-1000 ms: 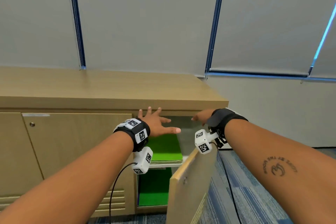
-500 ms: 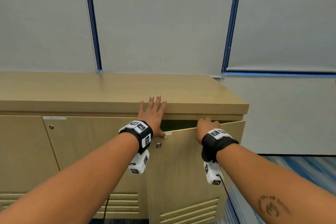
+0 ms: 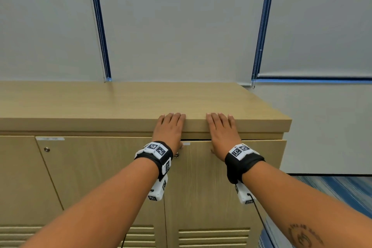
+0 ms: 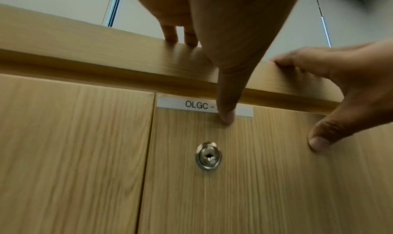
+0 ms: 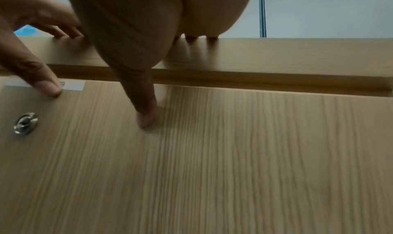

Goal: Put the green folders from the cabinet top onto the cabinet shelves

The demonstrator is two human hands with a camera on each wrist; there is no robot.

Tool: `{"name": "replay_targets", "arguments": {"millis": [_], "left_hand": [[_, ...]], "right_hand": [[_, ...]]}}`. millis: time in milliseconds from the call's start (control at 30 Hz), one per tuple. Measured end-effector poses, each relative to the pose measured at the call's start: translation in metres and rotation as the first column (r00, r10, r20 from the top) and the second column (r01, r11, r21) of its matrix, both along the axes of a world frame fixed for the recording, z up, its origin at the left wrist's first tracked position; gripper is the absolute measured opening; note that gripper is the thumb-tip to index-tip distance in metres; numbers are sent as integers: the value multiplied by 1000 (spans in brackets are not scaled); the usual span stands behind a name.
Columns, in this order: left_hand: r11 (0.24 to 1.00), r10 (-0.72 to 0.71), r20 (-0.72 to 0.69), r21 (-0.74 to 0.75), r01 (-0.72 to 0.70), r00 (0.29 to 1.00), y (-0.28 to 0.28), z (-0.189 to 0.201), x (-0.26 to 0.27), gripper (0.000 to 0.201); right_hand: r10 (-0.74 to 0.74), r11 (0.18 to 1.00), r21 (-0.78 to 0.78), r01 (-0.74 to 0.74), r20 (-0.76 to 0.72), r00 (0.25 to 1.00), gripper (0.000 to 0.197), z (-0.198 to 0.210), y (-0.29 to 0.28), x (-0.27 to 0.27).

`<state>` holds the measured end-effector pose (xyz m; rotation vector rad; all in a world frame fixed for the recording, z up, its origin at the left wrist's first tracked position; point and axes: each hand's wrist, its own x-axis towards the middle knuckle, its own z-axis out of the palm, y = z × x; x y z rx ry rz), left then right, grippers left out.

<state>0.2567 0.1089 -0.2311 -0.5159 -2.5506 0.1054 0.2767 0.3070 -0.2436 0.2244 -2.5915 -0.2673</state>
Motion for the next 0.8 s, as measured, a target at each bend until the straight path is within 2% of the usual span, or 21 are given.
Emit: {"name": "replay_targets", "arguments": {"millis": [167, 433, 633, 733, 800], "left_hand": [[999, -16, -121, 39, 21, 993, -2, -10, -10, 82], [999, -6, -144, 41, 12, 990, -3, -9, -13, 83], [1000, -11, -208, 25, 17, 978, -4, -13, -21, 78], [999, -36, -225, -47, 26, 974, 0, 2, -24, 68], [994, -67, -134, -94, 55, 989, 4, 26, -35, 64]], "right_hand": [[9, 1000, -29, -12, -95, 995, 100, -9, -2, -9], [-42, 999, 17, 44, -77, 996, 98, 1, -4, -8], [-29, 998, 52, 38, -152, 988, 87, -3, -4, -12], [-27, 997, 69, 35, -118, 993, 76, 17, -8, -16], [1, 1000, 21, -1, 25, 1000, 81, 42, -15, -26]]}}
